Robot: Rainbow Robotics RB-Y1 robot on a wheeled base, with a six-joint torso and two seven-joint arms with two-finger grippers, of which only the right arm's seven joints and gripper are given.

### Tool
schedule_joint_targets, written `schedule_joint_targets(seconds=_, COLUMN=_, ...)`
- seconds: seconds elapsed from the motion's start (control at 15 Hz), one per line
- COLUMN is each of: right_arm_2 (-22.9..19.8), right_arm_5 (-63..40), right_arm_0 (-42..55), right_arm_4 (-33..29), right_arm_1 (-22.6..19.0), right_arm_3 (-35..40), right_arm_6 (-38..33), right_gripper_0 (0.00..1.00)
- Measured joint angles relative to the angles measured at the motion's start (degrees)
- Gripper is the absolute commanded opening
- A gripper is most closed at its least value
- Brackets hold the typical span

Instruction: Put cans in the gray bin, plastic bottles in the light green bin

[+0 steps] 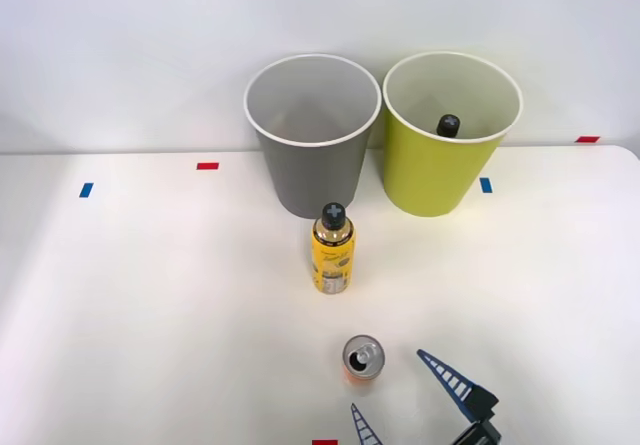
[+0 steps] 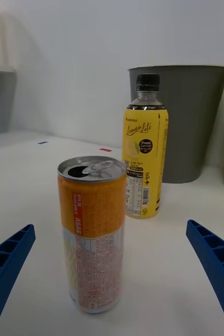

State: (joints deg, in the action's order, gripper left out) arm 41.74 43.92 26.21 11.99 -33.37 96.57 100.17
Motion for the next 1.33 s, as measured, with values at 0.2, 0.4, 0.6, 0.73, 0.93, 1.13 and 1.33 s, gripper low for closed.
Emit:
schedule_joint_targets(seconds=0.2, right_arm_2=1.06, right_arm_5=-3.49, right_arm_0=-3.40, right_arm_4=0.52, right_arm_1=0.56, right_arm_3=-0.01, right_arm_6=-0.29, right_gripper_0=1.00)
schedule_joint_targets(seconds=0.4, right_arm_2=3.02, right_arm_5=-5.52, right_arm_0=-6.34, right_arm_4=1.87, right_arm_1=0.77, right_arm_3=-0.05, right_arm_6=-0.86, right_gripper_0=1.00)
schedule_joint_targets(seconds=0.6, right_arm_2=3.58, right_arm_5=-7.42, right_arm_0=-7.96, right_arm_4=2.59, right_arm_1=1.09, right_arm_3=-0.02, right_arm_6=-1.03, right_gripper_0=1.00)
schedule_joint_targets(seconds=0.73, right_arm_2=3.57, right_arm_5=-8.70, right_arm_0=-8.92, right_arm_4=3.06, right_arm_1=1.41, right_arm_3=-0.05, right_arm_6=-1.09, right_gripper_0=1.00)
schedule_joint_targets(seconds=0.93, right_arm_2=3.65, right_arm_5=-8.99, right_arm_0=-9.86, right_arm_4=3.37, right_arm_1=1.47, right_arm_3=0.00, right_arm_6=-1.09, right_gripper_0=1.00)
schedule_joint_targets(seconds=1.13, right_arm_2=4.02, right_arm_5=-9.03, right_arm_0=-10.28, right_arm_4=3.43, right_arm_1=1.64, right_arm_3=0.01, right_arm_6=-0.86, right_gripper_0=0.37)
schedule_joint_targets(seconds=1.33, right_arm_2=4.12, right_arm_5=-9.03, right_arm_0=-10.31, right_arm_4=3.24, right_arm_1=2.13, right_arm_3=0.01, right_arm_6=-0.69, right_gripper_0=0.04)
